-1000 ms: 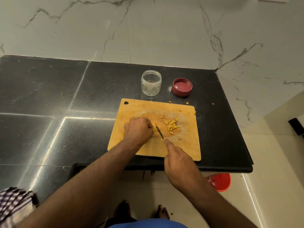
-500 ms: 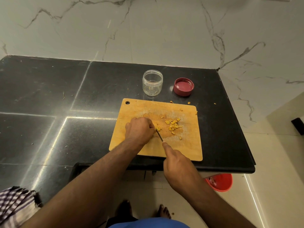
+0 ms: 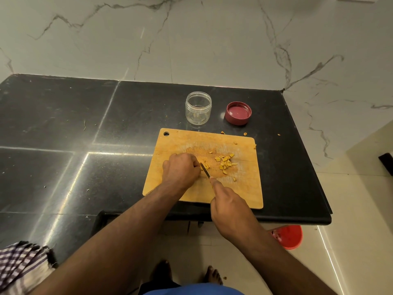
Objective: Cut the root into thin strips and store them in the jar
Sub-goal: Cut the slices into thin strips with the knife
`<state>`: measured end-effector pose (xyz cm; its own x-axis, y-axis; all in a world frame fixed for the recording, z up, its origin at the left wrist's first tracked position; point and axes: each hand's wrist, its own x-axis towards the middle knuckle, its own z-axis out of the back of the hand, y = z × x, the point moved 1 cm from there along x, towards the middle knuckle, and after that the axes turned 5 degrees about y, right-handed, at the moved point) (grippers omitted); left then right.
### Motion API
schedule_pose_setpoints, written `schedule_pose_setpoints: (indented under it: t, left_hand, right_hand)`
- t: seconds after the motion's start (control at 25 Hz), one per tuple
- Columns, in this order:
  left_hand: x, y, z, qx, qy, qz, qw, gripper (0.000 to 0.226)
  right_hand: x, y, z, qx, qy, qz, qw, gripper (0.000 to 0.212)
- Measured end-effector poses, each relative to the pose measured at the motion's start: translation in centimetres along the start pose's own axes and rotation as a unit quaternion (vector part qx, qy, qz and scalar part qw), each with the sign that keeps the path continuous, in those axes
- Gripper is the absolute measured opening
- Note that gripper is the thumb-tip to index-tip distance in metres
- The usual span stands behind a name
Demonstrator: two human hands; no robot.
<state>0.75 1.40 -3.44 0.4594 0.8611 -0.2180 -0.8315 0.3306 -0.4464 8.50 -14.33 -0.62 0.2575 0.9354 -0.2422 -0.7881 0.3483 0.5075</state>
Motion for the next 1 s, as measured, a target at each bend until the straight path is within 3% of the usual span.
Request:
schedule_pose_setpoints:
  t: [0.4,0.64,1.0]
  left_hand:
    - [0.2,-0.1,0.0,0.001,-0.005,0.009,1.0,0.013]
    - [-0.1,0.1,0.5,-0.001,0.004,-0.004,1.0,0.017]
    - [-0.8,3.8,3.1,-0.132,-0.057,0.011,0.99,0.024]
  right_hand:
    - [-2.0,-0.8,-0.3,-0.01,0.023,-0.002,1.0,0.054]
    - [-2.6,-0.8,0.9,0.056,-0.041,0.009,0.998,0.054]
    - [-1.5,-1.5,-1.4,0.04,0.007,0.035,0.999,0.054]
